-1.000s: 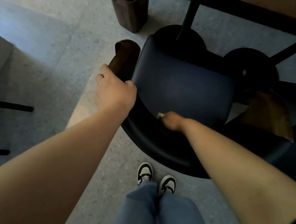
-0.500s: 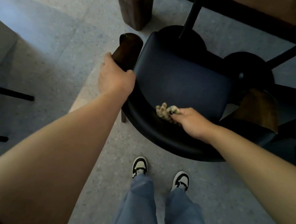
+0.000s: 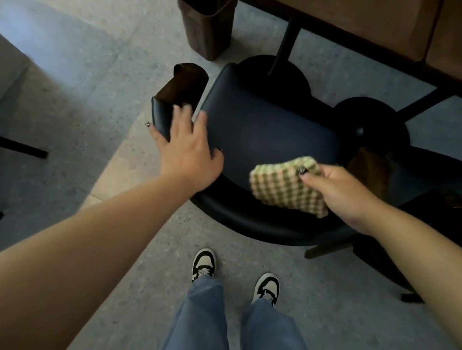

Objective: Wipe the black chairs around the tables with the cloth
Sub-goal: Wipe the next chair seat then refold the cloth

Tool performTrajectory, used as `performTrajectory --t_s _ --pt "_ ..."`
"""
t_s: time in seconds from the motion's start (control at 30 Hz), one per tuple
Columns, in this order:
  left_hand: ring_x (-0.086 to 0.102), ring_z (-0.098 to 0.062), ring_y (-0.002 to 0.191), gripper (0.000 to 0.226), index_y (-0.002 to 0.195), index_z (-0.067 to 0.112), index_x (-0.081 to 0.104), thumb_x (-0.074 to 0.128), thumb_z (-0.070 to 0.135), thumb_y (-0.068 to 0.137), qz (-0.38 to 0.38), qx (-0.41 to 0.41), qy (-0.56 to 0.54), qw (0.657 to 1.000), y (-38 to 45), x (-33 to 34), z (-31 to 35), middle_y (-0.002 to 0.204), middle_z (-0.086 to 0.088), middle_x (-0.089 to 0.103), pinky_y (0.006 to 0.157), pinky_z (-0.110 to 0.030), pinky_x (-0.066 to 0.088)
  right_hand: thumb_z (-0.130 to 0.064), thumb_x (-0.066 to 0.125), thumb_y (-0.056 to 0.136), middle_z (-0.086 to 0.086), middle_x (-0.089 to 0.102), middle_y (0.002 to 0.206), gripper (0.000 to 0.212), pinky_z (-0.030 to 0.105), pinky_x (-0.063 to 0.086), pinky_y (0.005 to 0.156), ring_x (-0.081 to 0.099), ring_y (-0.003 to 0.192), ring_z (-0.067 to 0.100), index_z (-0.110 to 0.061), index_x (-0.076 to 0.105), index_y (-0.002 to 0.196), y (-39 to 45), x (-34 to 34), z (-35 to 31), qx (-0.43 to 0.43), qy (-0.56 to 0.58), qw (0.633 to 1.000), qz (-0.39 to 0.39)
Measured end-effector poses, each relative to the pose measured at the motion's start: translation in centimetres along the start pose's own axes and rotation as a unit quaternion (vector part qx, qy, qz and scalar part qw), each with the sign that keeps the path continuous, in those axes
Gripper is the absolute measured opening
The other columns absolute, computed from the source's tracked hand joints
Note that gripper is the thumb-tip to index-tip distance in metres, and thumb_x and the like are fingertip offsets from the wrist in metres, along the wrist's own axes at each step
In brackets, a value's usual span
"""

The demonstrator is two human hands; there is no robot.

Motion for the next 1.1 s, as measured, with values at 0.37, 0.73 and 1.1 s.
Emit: performTrajectory --t_s 0.37,0.73,1.1 --pt "0.063 -0.017 0.081 0.048 0.105 0.045 0.066 0.027 0.062 0.083 -0.075 0.231 0.119 0.963 0.5 1.3 0.0 0.086 0.012 0.069 0.065 -0.029 0.046 -0.02 0.044 0.096 0.016 0.061 0.125 0.032 0.031 0.045 0.088 0.057 0.112 0.031 -0.007 0.064 0.117 14.4 4.7 6.3 0.033 -0.431 0.899 -0.079" --pt "0.053 -0.015 0.063 0.042 0.083 0.036 0.067 0.031 0.058 0.08 -0.083 0.202 0.132 0.967 0.6 1.1 0.1 0.064 0.01 0.057 0.054 -0.027 0.033 -0.028 0.045 0.098 0.002 0.06 0.095 0.029 0.027 0.036 0.073 0.054 0.086 0.018 -0.023 0.057 0.072 11.7 4.7 5.7 0.039 -0.322 0.937 -0.13" --pt "0.059 -0.015 0.076 0.037 0.089 0.039 0.064 0.036 0.062 0.081 -0.113 0.189 0.129 0.967 0.9 1.5 0.2 0.077 0.012 0.063 0.062 -0.028 0.041 -0.015 0.051 0.097 -0.032 0.056 0.067 0.036 0.007 0.034 0.063 0.05 0.068 -0.013 -0.033 0.049 0.066 -1.1 1.3 1.4 -0.09 -0.284 0.945 -0.136"
Point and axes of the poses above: each hand's wrist, its own y-axis towards the middle knuckle, its own x-axis out of the palm, z = x × y, the point moved 2 cm from there along y, towards the middle knuckle
